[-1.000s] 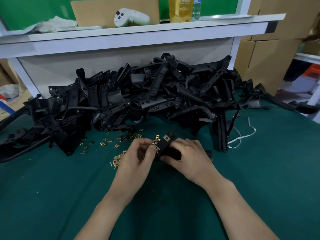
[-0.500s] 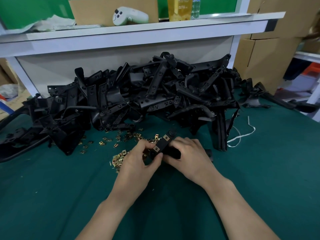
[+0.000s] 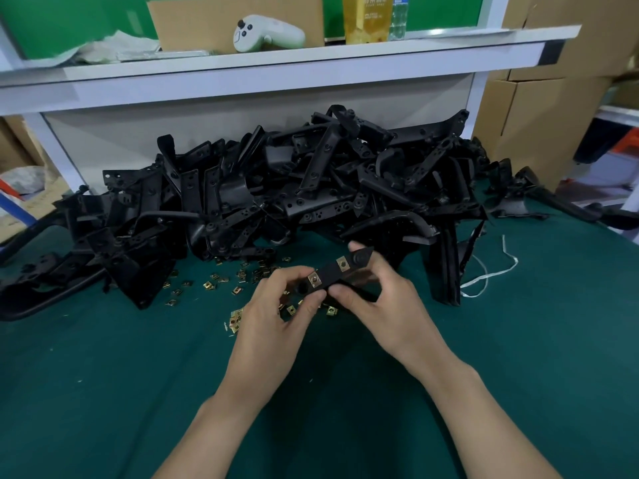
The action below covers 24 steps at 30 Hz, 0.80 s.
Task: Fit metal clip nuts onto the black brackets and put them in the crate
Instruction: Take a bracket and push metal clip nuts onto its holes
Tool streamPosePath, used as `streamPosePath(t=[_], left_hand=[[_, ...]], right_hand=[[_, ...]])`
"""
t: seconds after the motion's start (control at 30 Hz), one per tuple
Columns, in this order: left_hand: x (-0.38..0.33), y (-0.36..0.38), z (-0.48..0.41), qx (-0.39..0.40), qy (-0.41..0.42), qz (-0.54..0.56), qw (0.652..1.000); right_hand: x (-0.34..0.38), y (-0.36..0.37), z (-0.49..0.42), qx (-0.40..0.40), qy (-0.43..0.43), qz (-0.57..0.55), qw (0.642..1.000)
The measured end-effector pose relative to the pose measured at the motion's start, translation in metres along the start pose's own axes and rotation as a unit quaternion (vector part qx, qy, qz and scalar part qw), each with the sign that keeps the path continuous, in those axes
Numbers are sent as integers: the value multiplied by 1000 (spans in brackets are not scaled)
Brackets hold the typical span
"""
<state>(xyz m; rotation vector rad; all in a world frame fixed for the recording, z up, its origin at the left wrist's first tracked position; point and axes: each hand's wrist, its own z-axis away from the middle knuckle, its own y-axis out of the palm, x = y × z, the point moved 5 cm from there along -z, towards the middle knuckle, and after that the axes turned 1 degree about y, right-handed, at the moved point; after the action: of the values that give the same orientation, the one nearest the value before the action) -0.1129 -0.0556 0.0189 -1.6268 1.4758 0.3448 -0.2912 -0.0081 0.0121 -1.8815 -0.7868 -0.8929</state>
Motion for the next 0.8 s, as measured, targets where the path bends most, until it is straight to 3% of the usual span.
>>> streamPosePath(t=[0.13,0.43,0.7,0.8], left_hand=[[0,-4,-2,-3,1,1,1000],[-6,-8,-1,16,61,-45,997],[-34,-17,4,-122,198,-129,964],[-31,-17,6,-133,187,-120,966]], right_hand=[[10,-10,0,-16,-31,-89,995],[27,-12,6,-1,-79,-42,996],[54,-14,19,-127,-238,6,963],[52,-7,19,-116,-233,-10,966]])
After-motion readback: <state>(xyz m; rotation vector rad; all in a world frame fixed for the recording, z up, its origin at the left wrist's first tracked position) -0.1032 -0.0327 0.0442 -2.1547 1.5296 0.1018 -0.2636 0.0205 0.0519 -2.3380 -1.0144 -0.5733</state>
